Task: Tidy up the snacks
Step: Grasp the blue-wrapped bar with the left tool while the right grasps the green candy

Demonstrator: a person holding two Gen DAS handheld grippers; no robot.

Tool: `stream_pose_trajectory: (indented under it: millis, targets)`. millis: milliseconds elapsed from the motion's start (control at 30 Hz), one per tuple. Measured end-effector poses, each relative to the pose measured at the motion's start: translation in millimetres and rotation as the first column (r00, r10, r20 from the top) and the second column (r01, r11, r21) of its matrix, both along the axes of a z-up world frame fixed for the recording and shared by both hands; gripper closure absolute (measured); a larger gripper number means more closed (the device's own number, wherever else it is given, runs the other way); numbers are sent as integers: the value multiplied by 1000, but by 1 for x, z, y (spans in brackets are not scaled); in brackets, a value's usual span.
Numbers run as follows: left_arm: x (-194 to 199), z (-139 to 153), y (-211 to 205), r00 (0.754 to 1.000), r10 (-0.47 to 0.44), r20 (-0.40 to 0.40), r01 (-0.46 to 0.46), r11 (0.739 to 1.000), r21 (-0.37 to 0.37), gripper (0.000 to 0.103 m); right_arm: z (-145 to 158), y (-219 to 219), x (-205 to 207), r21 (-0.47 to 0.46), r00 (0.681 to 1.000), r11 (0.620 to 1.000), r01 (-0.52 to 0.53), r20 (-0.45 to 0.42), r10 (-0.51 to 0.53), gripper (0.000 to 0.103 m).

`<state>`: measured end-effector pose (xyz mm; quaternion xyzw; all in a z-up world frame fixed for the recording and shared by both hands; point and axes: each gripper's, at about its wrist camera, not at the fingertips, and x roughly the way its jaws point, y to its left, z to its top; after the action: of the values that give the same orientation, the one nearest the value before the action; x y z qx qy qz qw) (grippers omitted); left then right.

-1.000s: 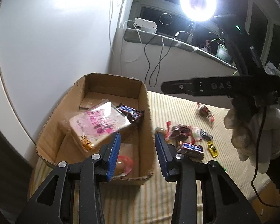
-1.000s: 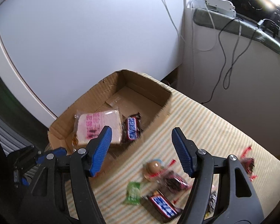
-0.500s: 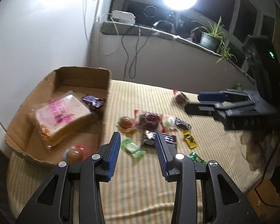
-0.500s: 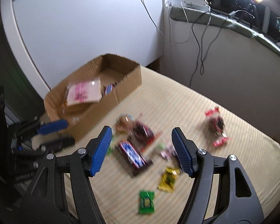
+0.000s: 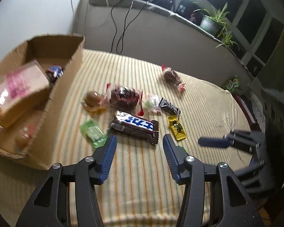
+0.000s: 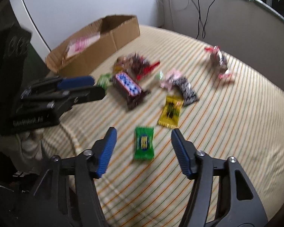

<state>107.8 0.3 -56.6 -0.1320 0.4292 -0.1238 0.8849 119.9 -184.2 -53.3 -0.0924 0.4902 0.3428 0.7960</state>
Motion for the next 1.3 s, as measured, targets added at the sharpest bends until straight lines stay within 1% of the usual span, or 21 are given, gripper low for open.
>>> stream_pose_trajectory:
  millis: [67,133,233,333,433,567,633,700,767,833,900,933,967,1000,1033,1133,1300]
  targets:
    - [5,-4,-1,1000,10,-21,-10,1000,-10,52,-4,0,-1,-1,1000,1000,-3,-3,3,45]
    - [11,-7,-3,999,27,-42,-27,1000,-12,41,-8,1,-2,-1,1000,1000,-9,-3,9,46]
    - [20,-11,-6,997,57,-56,-58,998,-7,41,-11,3,-1,0,1000,1000,-19,-1,19,48]
    - [28,-14,-11,995,74,-71,-74,997,2,41,-14,6,-2,-18,1000,1000,-25,16,25,49]
    - [33,-15,-17,993,94,-71,-92,995,41,40,-17,6,-2,-27,999,999,-29,22,30,50]
    - [41,-21,-28,990,128,-66,-120,986,118,40,-19,5,-2,-29,999,999,-27,31,28,54]
    - [42,-24,-27,989,133,-66,-124,983,135,41,-19,5,-2,-41,999,999,-31,42,32,56]
    - [40,-24,-30,991,127,-48,-118,980,157,41,-20,7,-4,-65,997,997,-37,65,41,60]
    - [39,-24,-30,991,126,-41,-118,979,164,43,-20,8,-5,-81,996,996,-43,80,50,62]
    - [38,-24,-27,990,134,-39,-126,978,167,54,-20,8,-6,-93,994,995,-44,91,53,65]
    - [37,-24,-24,990,137,-38,-129,978,166,59,-20,8,-6,-101,994,994,-43,98,52,70]
    - [37,-23,-22,990,133,-37,-125,978,165,66,-20,7,-6,-105,993,993,-44,100,55,74]
    - [36,-23,-21,990,134,-35,-126,977,171,67,-20,7,-6,-108,993,993,-45,100,56,78]
    - [35,-23,-19,991,131,-34,-124,979,165,69,-19,7,-6,-110,993,993,-46,101,57,78]
    - [34,-23,-16,990,134,-34,-127,979,159,76,-19,7,-5,-109,993,993,-45,100,56,78]
    - [33,-23,-12,990,136,-31,-131,981,140,78,-19,6,-4,-104,994,994,-40,98,50,79]
    - [27,-22,-9,992,127,-18,-124,983,132,80,-19,6,-3,-97,995,995,-35,91,44,79]
